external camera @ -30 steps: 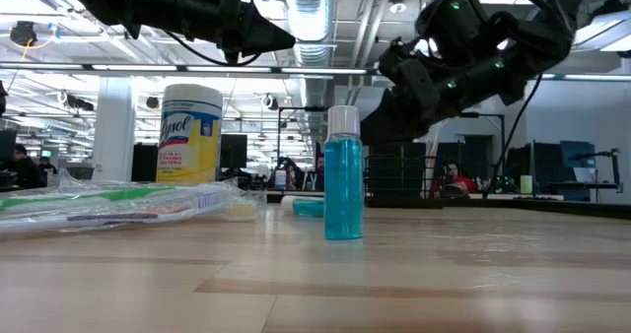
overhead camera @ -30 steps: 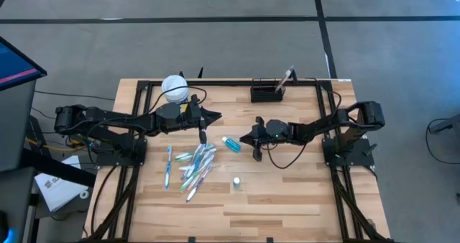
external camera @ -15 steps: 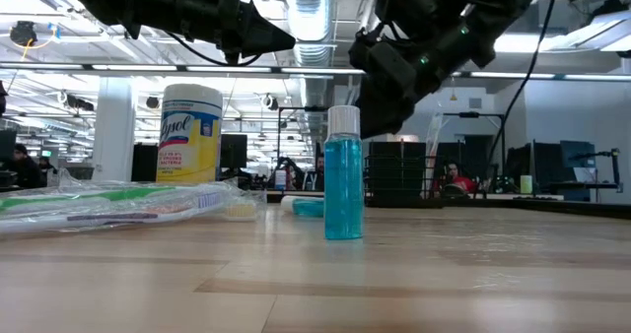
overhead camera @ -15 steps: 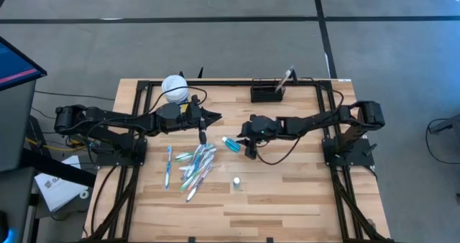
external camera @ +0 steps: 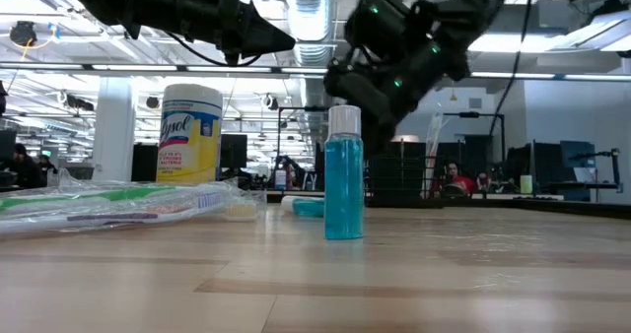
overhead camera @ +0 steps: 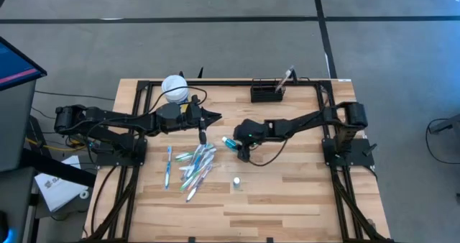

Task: Pick & Place toothbrushing station
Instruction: Put the mouthwash into the black mesh organizer

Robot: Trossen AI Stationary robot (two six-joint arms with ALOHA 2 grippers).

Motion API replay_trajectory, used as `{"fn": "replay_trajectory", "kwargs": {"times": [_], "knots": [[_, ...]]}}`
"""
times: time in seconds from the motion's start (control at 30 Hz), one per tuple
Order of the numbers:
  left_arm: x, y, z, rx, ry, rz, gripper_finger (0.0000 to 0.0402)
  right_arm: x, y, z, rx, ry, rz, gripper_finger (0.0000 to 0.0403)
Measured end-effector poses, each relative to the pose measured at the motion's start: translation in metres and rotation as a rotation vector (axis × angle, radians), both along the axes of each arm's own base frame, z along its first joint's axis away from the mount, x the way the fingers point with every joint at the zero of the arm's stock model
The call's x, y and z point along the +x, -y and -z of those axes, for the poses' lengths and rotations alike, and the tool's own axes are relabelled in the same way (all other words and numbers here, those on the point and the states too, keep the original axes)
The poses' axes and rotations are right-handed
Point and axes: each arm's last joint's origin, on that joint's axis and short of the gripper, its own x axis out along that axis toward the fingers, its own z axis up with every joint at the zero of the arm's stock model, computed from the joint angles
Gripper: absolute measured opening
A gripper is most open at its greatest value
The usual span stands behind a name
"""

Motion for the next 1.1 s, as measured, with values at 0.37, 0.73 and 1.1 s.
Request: {"fn": "replay_trajectory", "kwargs": {"times": [0.37,0.73,1.1], "knots": [[0.000,0.000,0.001,0.002,-0.011,-0.004,0.0031,0.048,0.001,0.011,-0.015,-0.192,-0.076,0.0193],[0.000,0.000,0.001,0.002,-0.010,-0.004,0.0031,0.055,0.003,0.001,-0.080,-0.285,-0.081,0.0190],[0.000,0.000,0.001,0.002,-0.010,-0.004,0.0031,0.053,0.006,0.001,-0.132,-0.313,-0.041,0.0190]]}}
